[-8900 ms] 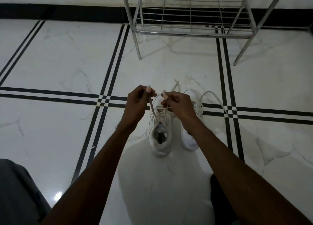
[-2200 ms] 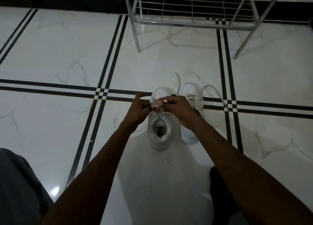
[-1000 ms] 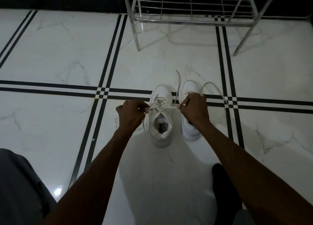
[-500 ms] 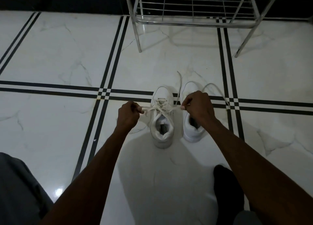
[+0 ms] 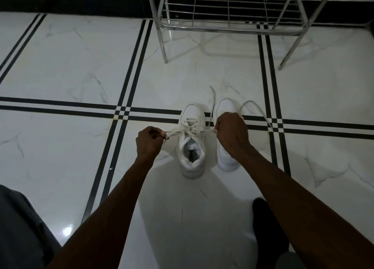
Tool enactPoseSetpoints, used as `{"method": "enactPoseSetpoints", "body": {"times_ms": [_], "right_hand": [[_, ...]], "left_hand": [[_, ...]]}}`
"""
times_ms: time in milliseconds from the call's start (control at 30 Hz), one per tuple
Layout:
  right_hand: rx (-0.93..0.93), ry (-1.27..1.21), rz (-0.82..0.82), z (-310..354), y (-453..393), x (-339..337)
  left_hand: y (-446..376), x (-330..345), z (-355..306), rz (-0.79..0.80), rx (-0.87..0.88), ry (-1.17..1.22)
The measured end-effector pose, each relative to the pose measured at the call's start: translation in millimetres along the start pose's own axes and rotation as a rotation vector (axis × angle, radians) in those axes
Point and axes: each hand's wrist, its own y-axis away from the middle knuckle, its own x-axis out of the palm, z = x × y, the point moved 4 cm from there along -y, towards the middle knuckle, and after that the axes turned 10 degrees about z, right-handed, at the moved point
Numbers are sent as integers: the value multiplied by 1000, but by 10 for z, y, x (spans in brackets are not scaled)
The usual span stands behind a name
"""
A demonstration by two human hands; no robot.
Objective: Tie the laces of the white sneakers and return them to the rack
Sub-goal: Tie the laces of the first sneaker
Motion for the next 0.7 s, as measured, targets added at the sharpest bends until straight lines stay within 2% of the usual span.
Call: {"method": "enactPoseSetpoints", "body": {"times_ms": [100, 233, 333, 433, 567, 633, 700], "right_hand": [[-63, 8, 46, 19, -65, -38], [-146, -69, 143, 321, -75, -126], [-206, -36, 210, 550, 15, -25], [-230, -32, 214, 659, 97, 41], [-144, -246, 121, 543, 0, -31], [-68, -361, 153, 446, -40, -82], [-76, -384, 207, 432, -20, -79]], "left_hand": [[-49, -48, -79, 48, 75, -73], [-54, -10, -187, 85, 202, -162], [-16, 113, -308, 148, 287, -240], [-25, 240, -312, 216, 321, -271], [-17, 259, -269, 244, 308, -243], [13, 272, -278, 248, 302, -237], [24, 287, -265, 245, 293, -222]]}}
